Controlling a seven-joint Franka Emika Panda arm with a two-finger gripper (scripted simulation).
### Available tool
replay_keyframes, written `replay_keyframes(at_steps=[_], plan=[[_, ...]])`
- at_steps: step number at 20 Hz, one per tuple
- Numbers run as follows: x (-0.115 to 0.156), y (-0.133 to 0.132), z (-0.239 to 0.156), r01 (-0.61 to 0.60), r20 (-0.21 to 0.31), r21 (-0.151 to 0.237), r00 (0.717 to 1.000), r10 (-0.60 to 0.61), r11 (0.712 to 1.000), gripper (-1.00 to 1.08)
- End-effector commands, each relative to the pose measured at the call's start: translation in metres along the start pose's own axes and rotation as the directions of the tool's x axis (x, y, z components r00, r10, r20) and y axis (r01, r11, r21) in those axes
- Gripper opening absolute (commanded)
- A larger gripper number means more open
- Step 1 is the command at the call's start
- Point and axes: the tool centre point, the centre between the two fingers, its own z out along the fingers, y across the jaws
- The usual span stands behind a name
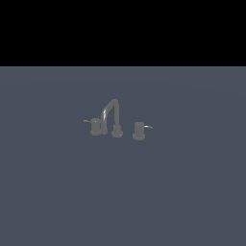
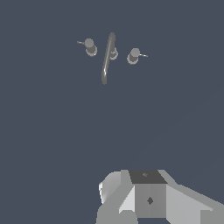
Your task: Turn on the faucet by rotating a designated handle.
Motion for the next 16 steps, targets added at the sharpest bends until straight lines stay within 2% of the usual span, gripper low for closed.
replay_keyframes(at_steps=[1,10,16], plan=[[0.006,-0.002,0.001,-0.017,0.002,0.010,1.000,0.017,1.000,-1.00],[0.046,-0.012,0.009,-0.143,0.021,0.070,0.990,0.142,0.987,-1.00],[0.089,-0.024,0.024,-0.282,0.056,0.116,0.959,0.278,0.952,-1.00]])
